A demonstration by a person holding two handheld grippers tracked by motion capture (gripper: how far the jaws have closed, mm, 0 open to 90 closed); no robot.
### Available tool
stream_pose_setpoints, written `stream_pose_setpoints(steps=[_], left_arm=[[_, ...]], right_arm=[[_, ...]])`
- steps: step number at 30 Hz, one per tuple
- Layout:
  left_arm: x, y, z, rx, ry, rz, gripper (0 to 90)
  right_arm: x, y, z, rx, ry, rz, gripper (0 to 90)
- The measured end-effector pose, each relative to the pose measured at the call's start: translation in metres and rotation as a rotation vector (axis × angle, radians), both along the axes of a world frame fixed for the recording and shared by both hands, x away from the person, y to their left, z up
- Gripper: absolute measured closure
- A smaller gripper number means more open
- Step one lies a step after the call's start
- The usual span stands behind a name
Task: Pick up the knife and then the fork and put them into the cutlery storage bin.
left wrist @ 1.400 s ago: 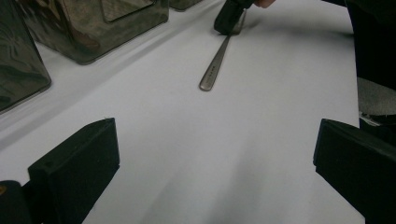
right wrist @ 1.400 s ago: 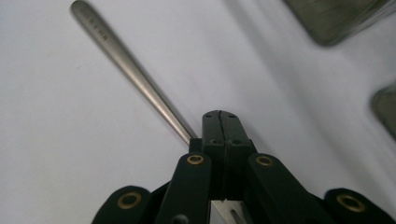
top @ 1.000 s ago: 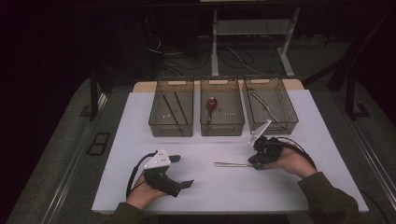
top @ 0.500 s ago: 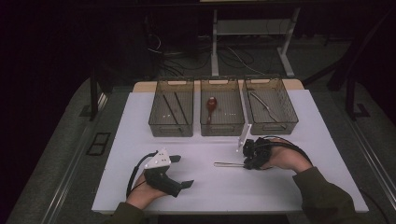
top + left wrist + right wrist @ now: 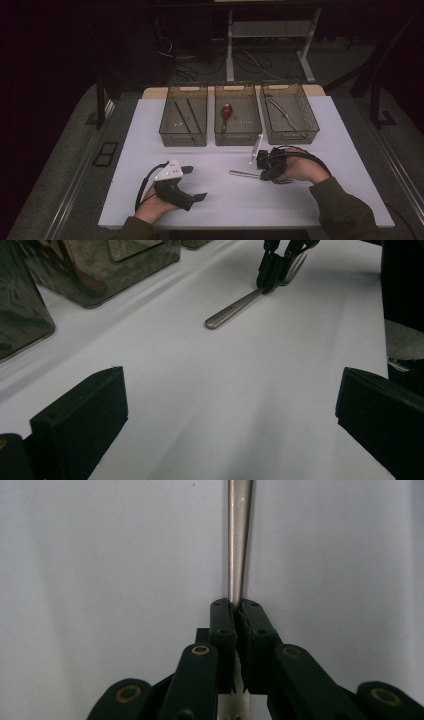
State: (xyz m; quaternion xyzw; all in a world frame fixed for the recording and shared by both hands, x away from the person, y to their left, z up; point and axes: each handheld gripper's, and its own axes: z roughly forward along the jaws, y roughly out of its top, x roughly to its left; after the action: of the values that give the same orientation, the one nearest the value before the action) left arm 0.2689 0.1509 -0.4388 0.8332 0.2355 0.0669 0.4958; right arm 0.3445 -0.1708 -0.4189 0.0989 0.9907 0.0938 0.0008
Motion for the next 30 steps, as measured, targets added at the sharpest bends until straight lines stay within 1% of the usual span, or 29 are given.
stream_pose_setpoints(steps=[3,5,7,8,10,12,14,15,16,20,22,24,26,28,29,30], left_arm=[[0.002,0.001,-0.001,-0.004,0.001,0.004,0.0],[0.002,0.001,-0.001,-0.002,-0.003,0.003,0.0],[0.002,0.001,-0.001,-0.002,-0.004,0.003,0.0],[0.002,0.001,-0.001,-0.002,-0.003,0.003,0.0],[0.002,0.001,-0.001,0.0,-0.003,0.004,0.0],[0.001,0.001,-0.001,0.001,-0.004,0.003,0.0],[0.001,0.001,-0.001,0.003,-0.005,0.002,0.0],[0.001,0.001,-0.001,0.004,-0.005,0.001,0.0],[0.001,0.0,-0.001,0.005,-0.006,0.001,0.0],[0.001,0.0,-0.001,0.004,-0.004,0.001,0.0],[0.001,0.0,-0.001,0.002,-0.003,0.002,0.0],[0.001,0.0,-0.001,0.001,-0.002,0.004,0.0],[0.001,0.0,-0.001,0.001,0.0,0.006,0.0],[0.001,0.0,-0.001,0.002,-0.001,0.004,0.0],[0.001,0.0,-0.001,0.003,0.0,0.005,0.0],[0.001,0.0,-0.001,0.004,0.001,0.005,0.0]], right_arm=[[0.001,-0.004,0.001,0.019,0.0,-0.022,84.3],[0.003,-0.008,0.004,0.037,-0.009,-0.052,84.3],[0.004,-0.014,0.009,0.079,-0.013,-0.081,84.3],[0.005,-0.018,0.012,0.113,-0.019,-0.102,84.3],[0.006,-0.025,0.018,0.153,-0.024,-0.126,84.3],[0.008,-0.032,0.025,0.203,-0.047,-0.16,84.3],[0.009,-0.04,0.031,0.247,-0.059,-0.186,84.3],[0.01,-0.045,0.035,0.274,-0.067,-0.209,84.3],[0.011,-0.048,0.037,0.289,-0.074,-0.219,84.3],[0.013,-0.063,0.048,0.366,-0.09,-0.299,84.3],[0.015,-0.071,0.054,0.414,-0.093,-0.345,84.3],[0.017,-0.077,0.059,0.438,-0.109,-0.382,84.3],[0.02,-0.084,0.064,0.47,-0.138,-0.417,84.3],[0.024,-0.09,0.069,0.493,-0.158,-0.448,84.3],[0.028,-0.094,0.072,0.503,-0.186,-0.472,84.3],[0.03,-0.097,0.074,0.51,-0.201,-0.491,84.3]])
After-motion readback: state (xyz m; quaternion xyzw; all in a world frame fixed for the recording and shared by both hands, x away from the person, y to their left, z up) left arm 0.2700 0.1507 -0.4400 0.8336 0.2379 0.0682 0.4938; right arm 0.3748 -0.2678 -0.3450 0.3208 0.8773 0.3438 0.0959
